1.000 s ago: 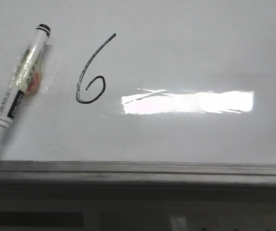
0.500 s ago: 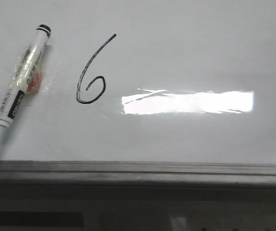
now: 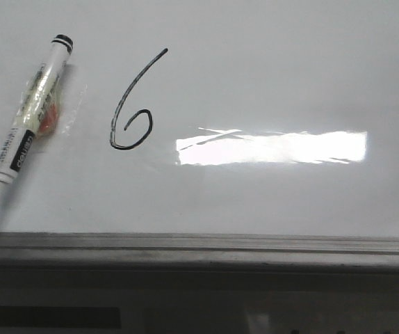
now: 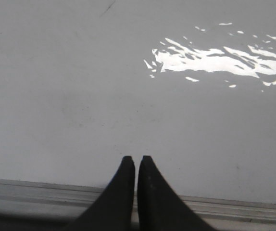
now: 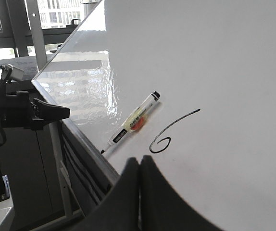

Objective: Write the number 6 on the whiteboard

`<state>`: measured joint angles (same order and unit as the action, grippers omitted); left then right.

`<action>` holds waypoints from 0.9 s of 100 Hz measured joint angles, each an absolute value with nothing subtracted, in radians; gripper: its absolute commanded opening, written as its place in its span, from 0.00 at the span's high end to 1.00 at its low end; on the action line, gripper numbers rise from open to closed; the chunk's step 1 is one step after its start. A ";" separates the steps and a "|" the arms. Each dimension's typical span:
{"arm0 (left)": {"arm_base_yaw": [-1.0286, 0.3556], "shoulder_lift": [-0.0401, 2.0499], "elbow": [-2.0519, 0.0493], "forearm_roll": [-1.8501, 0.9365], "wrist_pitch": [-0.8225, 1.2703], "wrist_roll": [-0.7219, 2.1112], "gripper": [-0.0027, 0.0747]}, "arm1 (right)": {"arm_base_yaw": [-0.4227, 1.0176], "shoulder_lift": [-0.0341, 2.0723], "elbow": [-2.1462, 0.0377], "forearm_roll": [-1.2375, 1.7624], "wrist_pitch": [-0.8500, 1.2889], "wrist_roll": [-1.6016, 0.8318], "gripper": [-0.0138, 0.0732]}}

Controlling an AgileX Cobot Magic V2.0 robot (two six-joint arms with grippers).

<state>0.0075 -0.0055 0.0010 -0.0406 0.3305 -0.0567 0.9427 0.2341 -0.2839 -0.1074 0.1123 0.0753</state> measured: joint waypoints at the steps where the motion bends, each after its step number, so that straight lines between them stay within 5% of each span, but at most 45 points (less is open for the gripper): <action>1: 0.008 -0.006 0.001 -0.041 0.331 -0.057 0.99 | 0.943 0.234 -0.284 -0.107 0.112 0.075 0.91; 55: 0.008 -0.006 0.000 -0.041 0.331 -0.057 0.99 | 0.887 0.232 -0.238 -0.107 0.105 0.075 0.91; 90: 0.008 -0.006 0.000 -0.041 0.331 -0.057 0.99 | 0.356 0.232 -0.195 -0.107 0.055 0.077 0.91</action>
<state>0.0075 -0.0055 0.0000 -0.0412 0.3305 -0.0567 0.3555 0.2323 -0.1952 -0.1074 0.0553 0.0774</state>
